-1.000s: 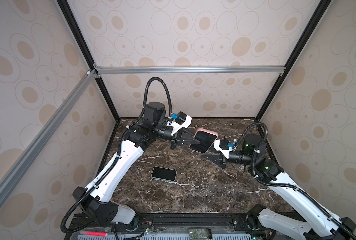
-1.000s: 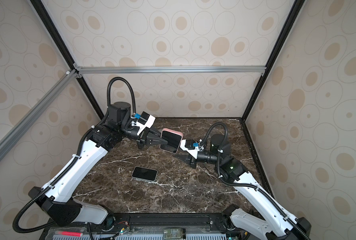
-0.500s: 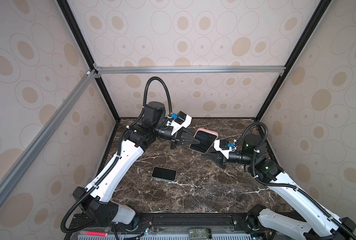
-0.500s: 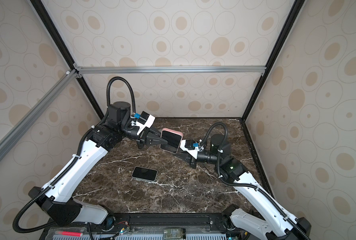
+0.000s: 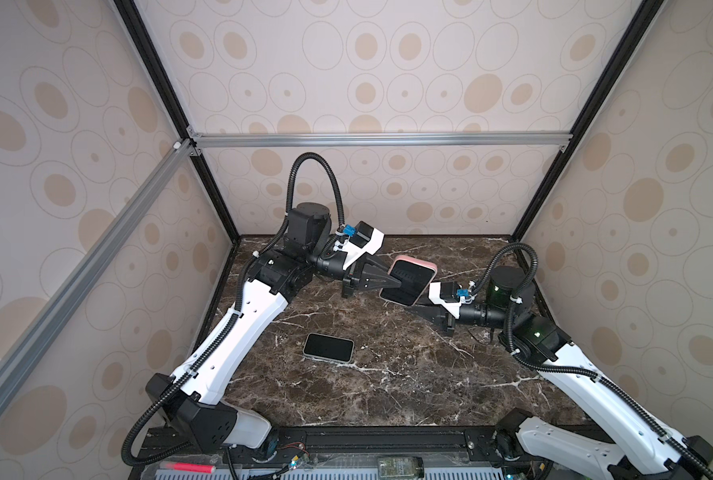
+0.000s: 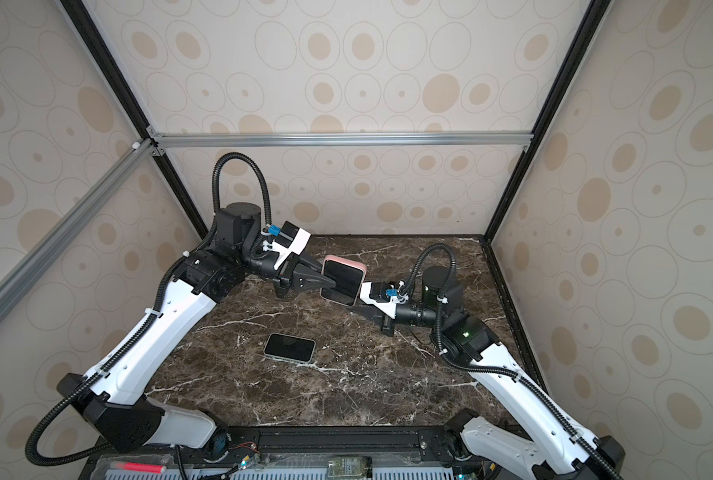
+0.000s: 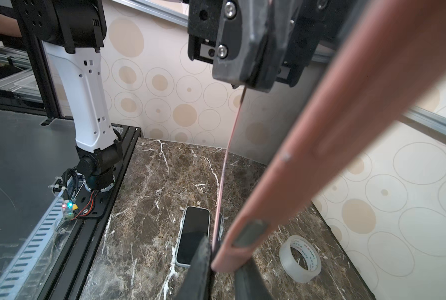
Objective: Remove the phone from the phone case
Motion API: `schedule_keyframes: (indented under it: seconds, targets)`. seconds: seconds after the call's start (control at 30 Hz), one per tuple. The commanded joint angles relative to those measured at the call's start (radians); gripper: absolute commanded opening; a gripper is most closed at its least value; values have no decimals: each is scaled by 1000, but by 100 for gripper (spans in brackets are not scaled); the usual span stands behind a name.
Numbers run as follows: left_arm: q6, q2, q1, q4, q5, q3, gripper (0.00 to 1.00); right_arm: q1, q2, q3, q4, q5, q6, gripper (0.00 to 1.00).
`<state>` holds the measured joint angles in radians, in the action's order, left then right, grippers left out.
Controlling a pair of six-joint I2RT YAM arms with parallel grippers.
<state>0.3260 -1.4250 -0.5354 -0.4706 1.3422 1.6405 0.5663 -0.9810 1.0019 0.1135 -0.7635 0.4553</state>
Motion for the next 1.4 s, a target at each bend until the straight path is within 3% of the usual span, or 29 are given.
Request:
schedule_keyframes:
  seconds: [0.0, 0.63, 1.13, 1.37]
  targets:
    - [-10, -2, -10, 17, 31, 8, 0, -2, -2, 46, -15, -11, 47, 18]
    - [-20, -10, -11, 4, 28, 14, 0, 0, -30, 60, -3, -33, 272, 12]
    - [-60, -26, -14, -2, -17, 26, 0, 9, -26, 101, 12, 13, 353, 13]
    - [-46, -65, -14, -82, -44, 70, 0, 16, -22, 110, 5, 23, 361, 11]
